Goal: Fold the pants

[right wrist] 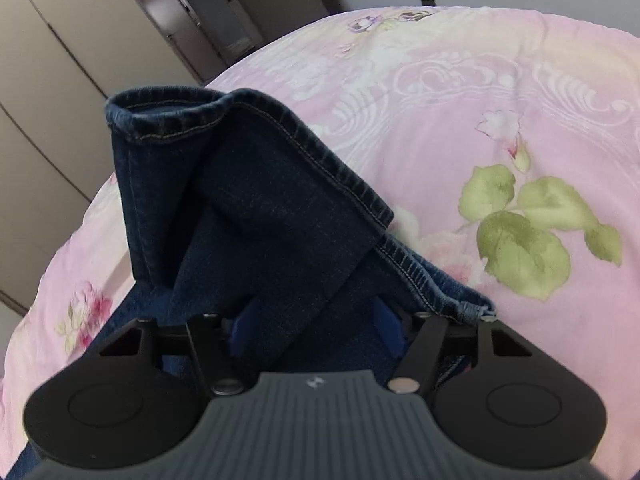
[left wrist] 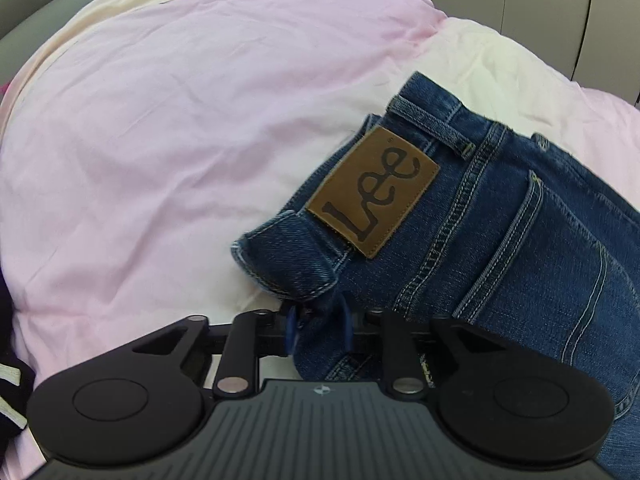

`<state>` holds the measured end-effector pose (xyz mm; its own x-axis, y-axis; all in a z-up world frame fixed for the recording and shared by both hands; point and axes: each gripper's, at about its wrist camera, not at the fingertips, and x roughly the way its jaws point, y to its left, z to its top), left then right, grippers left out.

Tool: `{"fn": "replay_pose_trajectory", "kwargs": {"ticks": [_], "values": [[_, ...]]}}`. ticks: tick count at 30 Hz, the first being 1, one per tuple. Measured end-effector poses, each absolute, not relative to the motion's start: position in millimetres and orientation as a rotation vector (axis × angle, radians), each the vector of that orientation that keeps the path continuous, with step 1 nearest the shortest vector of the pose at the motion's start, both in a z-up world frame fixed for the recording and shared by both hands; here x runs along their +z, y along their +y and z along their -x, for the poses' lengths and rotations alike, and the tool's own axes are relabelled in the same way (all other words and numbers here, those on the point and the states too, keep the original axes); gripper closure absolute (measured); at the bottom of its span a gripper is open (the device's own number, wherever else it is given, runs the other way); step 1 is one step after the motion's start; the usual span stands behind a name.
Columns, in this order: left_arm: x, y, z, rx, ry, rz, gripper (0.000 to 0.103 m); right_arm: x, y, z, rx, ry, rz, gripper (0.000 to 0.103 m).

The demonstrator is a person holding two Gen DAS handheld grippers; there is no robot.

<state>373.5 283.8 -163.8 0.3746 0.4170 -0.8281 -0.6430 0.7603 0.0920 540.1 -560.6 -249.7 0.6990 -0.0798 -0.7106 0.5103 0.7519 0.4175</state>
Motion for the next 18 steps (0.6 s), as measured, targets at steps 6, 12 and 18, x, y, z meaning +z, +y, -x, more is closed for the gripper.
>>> {"fn": "replay_pose_trajectory", "kwargs": {"ticks": [6, 12, 18], "values": [[-150, 288, -368, 0.678, 0.951, 0.278, 0.092, -198, -552, -535, -0.306, 0.641, -0.542, 0.103], [-154, 282, -375, 0.666, 0.992, 0.195, 0.092, -205, -559, -522, -0.225, 0.761, -0.748, 0.070], [-135, 241, -376, 0.620, 1.025, -0.167, 0.081, -239, -510, -512, -0.167, 0.820, -0.770, 0.061]]}}
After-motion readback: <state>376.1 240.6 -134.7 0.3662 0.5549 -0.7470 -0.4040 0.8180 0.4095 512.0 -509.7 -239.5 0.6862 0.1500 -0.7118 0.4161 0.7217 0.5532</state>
